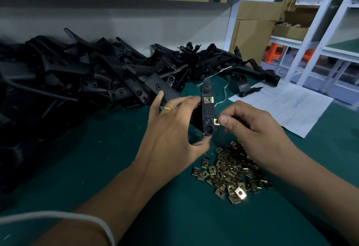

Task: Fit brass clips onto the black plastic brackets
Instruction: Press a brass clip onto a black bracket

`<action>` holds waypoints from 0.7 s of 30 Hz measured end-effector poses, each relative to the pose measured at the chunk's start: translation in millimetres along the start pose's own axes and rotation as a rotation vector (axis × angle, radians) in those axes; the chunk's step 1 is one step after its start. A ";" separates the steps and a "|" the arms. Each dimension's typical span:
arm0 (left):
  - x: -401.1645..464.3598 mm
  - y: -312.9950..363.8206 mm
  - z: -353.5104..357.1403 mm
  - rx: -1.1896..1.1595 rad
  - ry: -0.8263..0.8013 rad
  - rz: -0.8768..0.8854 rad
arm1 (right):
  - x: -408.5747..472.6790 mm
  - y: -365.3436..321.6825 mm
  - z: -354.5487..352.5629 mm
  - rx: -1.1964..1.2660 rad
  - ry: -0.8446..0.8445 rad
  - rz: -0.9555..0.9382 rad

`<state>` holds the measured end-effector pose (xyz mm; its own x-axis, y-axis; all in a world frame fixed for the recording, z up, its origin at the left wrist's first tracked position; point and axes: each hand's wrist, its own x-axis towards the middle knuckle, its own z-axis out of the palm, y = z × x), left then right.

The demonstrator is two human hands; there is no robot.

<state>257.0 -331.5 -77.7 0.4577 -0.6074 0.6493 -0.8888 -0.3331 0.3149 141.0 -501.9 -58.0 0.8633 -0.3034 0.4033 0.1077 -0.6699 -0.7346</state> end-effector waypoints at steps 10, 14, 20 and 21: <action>0.1 -1.1 0.2 -0.012 -0.008 -0.012 | 0.2 2.9 -1.3 -0.013 0.014 0.005; -0.1 -1.0 0.1 -0.018 -0.030 0.007 | -0.1 1.2 -1.5 -0.020 0.008 0.008; -0.2 -0.6 0.6 0.011 -0.054 0.027 | -1.9 0.2 -1.2 0.010 0.033 0.066; -0.2 -0.6 0.8 0.025 -0.053 0.028 | -3.0 0.2 0.0 0.019 0.050 0.083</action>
<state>257.5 -331.8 -78.6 0.4340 -0.6540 0.6196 -0.9006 -0.3331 0.2792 138.4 -501.1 -59.4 0.8440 -0.3911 0.3671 0.0469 -0.6280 -0.7768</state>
